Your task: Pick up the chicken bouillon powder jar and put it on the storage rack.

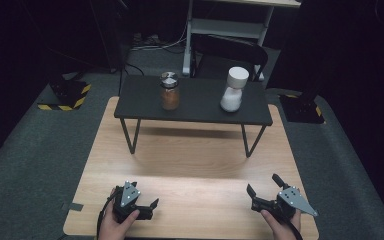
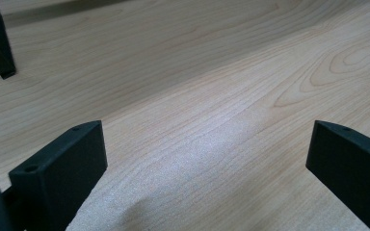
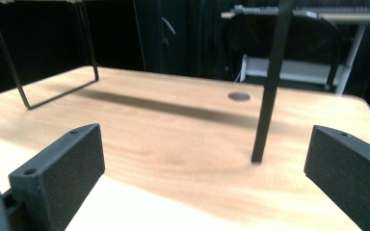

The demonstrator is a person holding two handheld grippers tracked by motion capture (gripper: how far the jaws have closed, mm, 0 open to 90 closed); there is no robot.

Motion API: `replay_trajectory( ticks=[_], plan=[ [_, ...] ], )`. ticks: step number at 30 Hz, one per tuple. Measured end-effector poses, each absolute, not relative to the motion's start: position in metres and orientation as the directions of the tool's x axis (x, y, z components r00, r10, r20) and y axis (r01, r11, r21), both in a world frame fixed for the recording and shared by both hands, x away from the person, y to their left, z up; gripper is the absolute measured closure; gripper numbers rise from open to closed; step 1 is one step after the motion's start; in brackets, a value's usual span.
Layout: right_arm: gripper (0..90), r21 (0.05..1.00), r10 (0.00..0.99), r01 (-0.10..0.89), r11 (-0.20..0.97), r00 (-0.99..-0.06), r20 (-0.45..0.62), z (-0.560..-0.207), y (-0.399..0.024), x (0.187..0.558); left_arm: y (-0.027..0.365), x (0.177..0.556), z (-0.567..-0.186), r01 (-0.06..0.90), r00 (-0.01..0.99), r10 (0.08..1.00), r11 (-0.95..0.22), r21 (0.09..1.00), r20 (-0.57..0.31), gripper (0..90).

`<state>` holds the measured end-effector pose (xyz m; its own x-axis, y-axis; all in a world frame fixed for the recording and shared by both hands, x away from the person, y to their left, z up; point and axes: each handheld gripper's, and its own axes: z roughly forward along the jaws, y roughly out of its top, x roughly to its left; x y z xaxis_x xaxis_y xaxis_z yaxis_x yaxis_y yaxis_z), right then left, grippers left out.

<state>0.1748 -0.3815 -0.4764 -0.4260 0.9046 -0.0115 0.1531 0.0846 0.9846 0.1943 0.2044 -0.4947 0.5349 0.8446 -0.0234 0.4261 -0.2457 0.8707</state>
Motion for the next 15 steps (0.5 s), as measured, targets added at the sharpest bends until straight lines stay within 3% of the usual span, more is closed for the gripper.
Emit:
replay_trajectory(
  ticks=[15],
  plan=[
    [0.2, 0.956, 0.921, 0.264, 0.132, -0.389, -0.019, -0.501, -0.385, 0.161, 0.205, 0.193, -0.495, 0.425, 0.536, 0.844, -0.248, 0.871, -0.022, 0.9]
  ],
)
